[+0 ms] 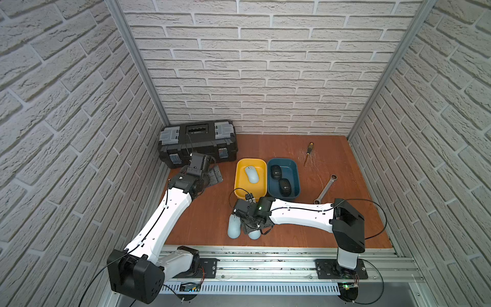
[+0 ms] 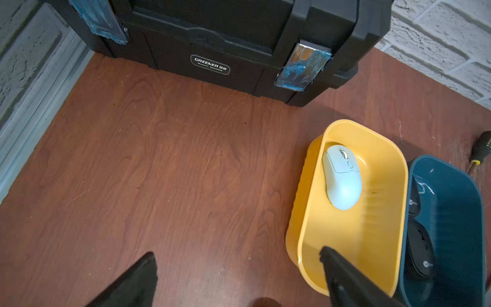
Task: Place the mice by color into the storage box
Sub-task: Pick up the mouse from the center of the board.
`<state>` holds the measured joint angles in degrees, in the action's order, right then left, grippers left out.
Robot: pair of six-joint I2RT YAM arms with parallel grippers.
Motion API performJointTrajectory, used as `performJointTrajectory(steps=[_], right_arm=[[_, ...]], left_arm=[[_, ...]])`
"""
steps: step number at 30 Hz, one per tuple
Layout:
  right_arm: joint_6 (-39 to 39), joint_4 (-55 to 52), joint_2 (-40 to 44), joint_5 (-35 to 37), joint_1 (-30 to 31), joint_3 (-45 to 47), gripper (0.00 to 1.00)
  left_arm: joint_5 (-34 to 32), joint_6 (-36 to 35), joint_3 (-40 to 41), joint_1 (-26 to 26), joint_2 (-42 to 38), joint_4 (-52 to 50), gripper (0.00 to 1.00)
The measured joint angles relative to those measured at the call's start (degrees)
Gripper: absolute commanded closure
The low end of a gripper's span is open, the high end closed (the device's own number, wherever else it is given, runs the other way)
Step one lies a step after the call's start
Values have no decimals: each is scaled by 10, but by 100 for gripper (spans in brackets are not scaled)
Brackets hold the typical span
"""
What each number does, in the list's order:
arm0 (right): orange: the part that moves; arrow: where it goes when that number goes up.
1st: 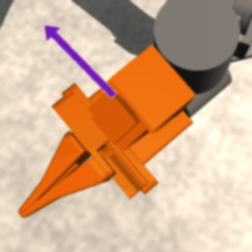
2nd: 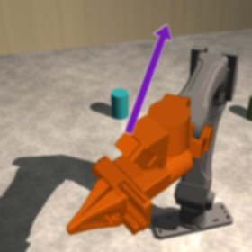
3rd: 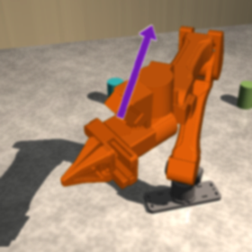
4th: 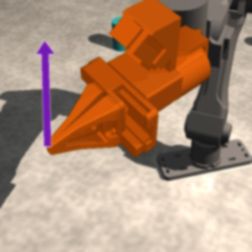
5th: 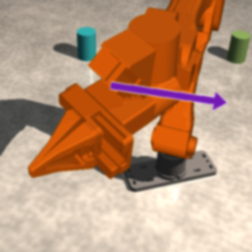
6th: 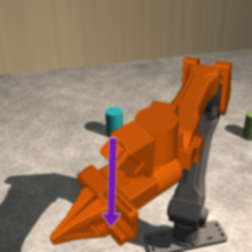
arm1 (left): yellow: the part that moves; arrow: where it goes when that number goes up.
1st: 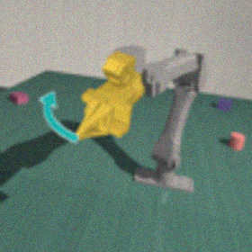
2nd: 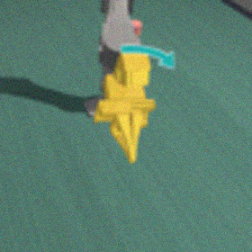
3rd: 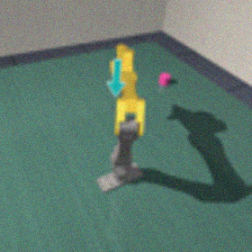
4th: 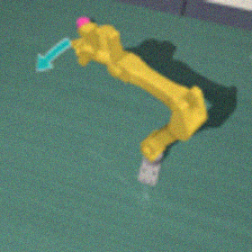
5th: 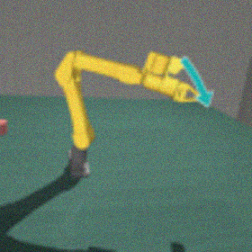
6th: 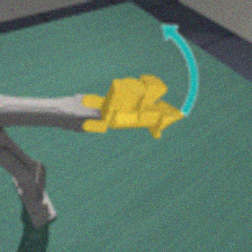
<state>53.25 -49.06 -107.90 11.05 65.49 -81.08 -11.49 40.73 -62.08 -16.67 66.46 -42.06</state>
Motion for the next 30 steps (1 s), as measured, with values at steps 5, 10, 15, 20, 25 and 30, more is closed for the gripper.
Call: performJointTrajectory(steps=[5,10,15,20,25,30], right_arm=[[6,7,-20,-10,0,0,19],[12,14,-40,-17,0,1,19],[15,18,-68,-24,0,1,19],[15,22,-79,-31,-5,0,21],[15,24,-80,-36,-6,-1,24],[16,29,-80,-37,-8,-1,31]], left_arm=[[0,-1,11,0,-4,1,2],[0,-2,23,3,-4,2,2],[1,-3,26,8,-4,5,2],[3,-11,38,11,-10,17,2],[5,-12,47,17,-20,19,2],[9,-11,47,19,-20,24,2]])
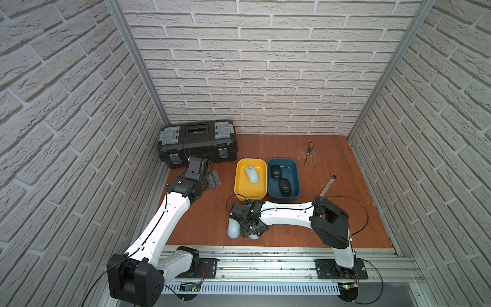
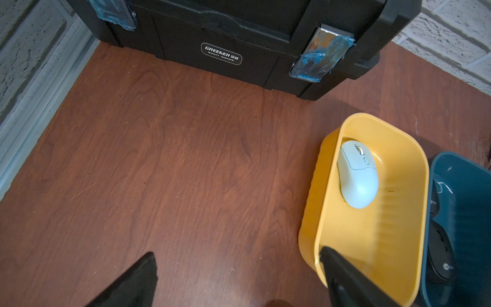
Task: Place the mice by color into the storage box
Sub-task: Pick up the mouse from the center of the board, then place the mouse in the storage box.
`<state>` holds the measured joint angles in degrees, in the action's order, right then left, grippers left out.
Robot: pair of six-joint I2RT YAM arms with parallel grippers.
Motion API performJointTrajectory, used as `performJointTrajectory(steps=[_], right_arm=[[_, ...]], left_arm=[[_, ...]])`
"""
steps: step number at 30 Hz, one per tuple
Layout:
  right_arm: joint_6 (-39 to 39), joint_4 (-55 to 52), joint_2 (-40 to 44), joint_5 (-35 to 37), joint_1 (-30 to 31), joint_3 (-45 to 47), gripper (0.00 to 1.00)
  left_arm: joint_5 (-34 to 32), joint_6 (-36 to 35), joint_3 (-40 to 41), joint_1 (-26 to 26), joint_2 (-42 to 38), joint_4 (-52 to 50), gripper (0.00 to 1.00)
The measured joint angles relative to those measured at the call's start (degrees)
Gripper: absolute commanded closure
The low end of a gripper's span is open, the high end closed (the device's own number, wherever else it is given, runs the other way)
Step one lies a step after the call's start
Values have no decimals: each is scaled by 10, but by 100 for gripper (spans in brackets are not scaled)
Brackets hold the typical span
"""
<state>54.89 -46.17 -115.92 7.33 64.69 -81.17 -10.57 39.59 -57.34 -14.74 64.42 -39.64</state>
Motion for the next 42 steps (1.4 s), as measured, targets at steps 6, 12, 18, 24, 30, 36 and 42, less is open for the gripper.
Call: performJointTrajectory(steps=[6,12,18,24,30,36,42], right_arm=[[0,7,1,-2,-4,1,49],[-4,12,3,-1,-4,5,53],[-24,-1,30,12,-4,14,53],[-57,-49,75,43,-5,-12,53],[-116,-80,104,88,-32,-100,53],[-193,-68,96,100,-105,-176,53],[-251,-27,9,93,-172,-273,53]], left_arm=[[4,0,0,0,0,5,2],[4,-3,0,8,0,5,2],[5,-5,0,15,0,5,2],[6,-6,-5,16,0,3,2],[9,-6,-20,16,2,-2,2],[11,-13,-36,16,4,-12,2],[14,-23,-52,21,6,-24,2]])
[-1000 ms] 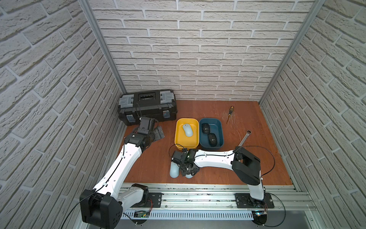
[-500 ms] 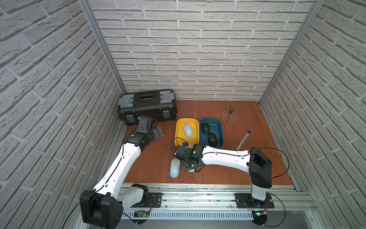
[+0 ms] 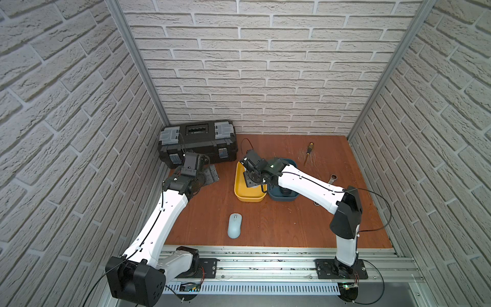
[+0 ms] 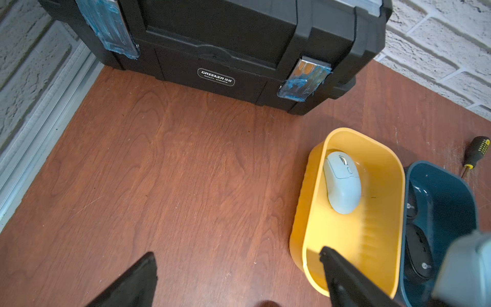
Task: Place the mice by color into the storage box
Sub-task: Place the mouse in the storage box.
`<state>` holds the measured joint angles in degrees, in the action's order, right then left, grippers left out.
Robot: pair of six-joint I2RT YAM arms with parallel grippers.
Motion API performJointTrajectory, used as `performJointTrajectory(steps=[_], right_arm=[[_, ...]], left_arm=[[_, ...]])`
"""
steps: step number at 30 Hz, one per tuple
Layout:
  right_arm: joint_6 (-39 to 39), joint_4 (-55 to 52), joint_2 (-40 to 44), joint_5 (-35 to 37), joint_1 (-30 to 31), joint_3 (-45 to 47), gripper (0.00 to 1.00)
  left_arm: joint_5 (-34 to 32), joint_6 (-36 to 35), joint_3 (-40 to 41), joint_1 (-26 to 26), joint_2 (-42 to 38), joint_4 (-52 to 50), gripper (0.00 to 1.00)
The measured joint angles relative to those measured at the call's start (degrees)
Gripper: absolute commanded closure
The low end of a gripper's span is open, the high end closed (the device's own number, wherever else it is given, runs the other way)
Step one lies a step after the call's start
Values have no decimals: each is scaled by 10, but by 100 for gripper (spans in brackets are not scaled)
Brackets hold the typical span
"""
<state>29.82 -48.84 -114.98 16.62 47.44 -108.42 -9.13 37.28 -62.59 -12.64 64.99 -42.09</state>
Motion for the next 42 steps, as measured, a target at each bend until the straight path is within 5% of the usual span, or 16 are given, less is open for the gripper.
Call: performJointTrajectory(steps=[8,26,35,42], right_arm=[[-43,13,-137,-29,-24,-89,52],[-58,21,-219,-93,-48,-109,50],[-65,27,-229,-105,-51,-120,26],[-76,26,-231,-106,-51,-155,24]], left_arm=[[0,-2,-1,5,7,-8,2],[-8,4,8,9,12,-8,2],[-9,9,20,10,9,-9,2],[-9,15,31,10,3,-4,2]])
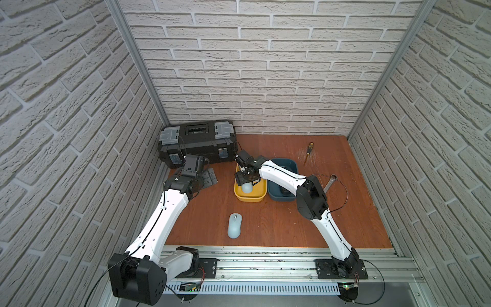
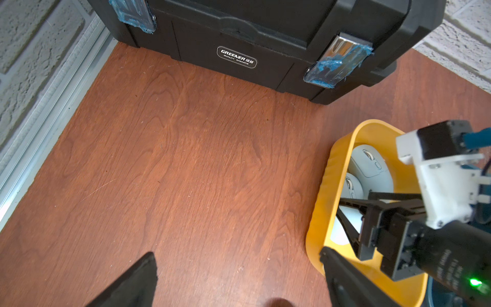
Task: Place the mice by color into the storage box
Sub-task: Place the mouse in the storage box, then pick up the mouse from the center of the board.
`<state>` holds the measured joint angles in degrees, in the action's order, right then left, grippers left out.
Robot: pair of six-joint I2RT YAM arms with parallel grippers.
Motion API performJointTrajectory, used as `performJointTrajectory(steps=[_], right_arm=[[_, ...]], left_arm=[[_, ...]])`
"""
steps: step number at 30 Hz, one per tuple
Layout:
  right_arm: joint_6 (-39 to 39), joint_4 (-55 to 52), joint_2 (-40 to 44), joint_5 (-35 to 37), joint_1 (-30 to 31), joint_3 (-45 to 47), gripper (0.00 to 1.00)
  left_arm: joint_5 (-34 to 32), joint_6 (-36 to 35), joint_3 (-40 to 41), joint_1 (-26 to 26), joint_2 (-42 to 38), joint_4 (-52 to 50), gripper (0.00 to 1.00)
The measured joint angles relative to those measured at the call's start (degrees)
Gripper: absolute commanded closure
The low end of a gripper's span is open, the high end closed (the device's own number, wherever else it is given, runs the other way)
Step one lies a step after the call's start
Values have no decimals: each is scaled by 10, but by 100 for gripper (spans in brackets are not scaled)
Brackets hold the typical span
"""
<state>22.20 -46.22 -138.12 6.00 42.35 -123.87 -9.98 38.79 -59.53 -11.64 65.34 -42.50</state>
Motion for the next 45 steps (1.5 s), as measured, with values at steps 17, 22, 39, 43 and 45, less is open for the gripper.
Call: performJointTrajectory(steps=[17,22,39,43,45], right_arm=[[27,-44,223,57,59,76,23],[74,-36,300,71,125,150,23],[307,47,297,31,221,331,20],[350,57,256,15,240,330,20],[374,58,234,8,247,329,20]], left_arm=[[3,-8,-18,8,-27,-13,2],[23,-3,-18,23,-40,-14,2],[10,12,-11,33,-92,-43,2],[8,11,-7,33,-101,-44,2],[8,11,-1,33,-107,-45,2]])
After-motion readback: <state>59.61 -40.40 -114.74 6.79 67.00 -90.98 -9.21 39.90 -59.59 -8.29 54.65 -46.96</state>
